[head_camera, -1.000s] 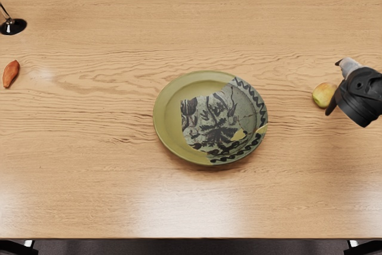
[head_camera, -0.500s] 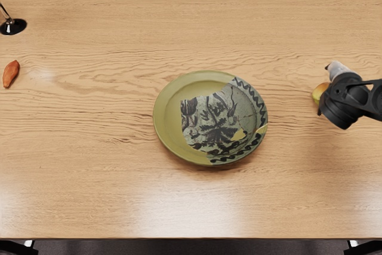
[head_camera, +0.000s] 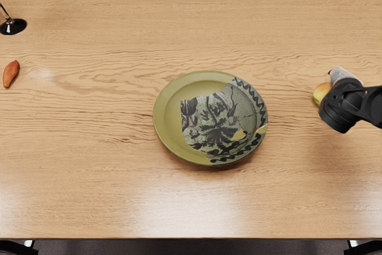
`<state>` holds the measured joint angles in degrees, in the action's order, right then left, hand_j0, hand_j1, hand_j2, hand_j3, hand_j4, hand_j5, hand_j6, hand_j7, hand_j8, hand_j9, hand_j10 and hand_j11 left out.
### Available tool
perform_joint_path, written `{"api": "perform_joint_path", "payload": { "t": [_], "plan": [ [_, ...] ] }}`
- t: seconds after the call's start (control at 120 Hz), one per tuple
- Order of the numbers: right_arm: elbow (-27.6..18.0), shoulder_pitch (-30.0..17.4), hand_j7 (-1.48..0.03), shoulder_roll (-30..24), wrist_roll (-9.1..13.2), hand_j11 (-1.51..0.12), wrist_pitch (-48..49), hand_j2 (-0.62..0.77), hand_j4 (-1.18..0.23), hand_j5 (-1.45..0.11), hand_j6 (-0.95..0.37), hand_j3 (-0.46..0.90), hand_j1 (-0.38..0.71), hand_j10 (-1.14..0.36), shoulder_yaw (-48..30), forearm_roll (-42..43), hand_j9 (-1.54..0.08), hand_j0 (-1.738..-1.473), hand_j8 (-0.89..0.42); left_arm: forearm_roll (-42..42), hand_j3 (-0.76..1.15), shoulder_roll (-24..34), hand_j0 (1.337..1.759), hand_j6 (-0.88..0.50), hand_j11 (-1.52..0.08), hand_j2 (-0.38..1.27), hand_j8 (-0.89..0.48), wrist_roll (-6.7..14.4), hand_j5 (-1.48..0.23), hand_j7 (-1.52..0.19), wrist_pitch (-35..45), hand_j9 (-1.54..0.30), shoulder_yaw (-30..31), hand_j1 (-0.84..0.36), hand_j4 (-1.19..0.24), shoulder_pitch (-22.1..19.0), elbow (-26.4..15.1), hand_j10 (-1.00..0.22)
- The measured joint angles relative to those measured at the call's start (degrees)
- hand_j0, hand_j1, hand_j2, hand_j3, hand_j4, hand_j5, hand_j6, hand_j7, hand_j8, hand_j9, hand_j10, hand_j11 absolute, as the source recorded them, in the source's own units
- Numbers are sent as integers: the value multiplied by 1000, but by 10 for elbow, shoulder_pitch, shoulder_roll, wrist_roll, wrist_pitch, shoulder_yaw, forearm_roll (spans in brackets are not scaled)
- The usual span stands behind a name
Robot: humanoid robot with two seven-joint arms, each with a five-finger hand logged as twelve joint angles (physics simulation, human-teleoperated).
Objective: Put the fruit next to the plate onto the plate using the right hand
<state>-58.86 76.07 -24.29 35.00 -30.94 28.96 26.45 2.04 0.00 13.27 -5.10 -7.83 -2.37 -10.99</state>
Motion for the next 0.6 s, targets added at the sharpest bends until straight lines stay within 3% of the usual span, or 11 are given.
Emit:
{"api": "perform_joint_path", "payload": {
  "t": [0.392,0.533,0.6],
  "plan": [
    [0,4,-284,3,0,-284,-5,-42,-220,-284,-221,0,-88,-220,-2,1,-284,-1658,-221,0,0,0,1658,0,0,0,0,0,0,0,0,0,0,349,0,0,0,0],
    [0,1,-531,1,0,-533,-5,-28,-409,-533,-411,0,120,-409,-18,1,-533,-1658,-409,0,0,0,1658,0,0,0,0,0,0,0,0,0,0,349,0,0,0,0],
    [0,0,-647,-1,0,-651,-4,75,-493,-652,-361,0,181,-486,-21,1,-650,-1657,-340,0,0,0,1658,0,0,0,0,0,0,0,0,0,0,349,0,0,0,0]
  ]
}}
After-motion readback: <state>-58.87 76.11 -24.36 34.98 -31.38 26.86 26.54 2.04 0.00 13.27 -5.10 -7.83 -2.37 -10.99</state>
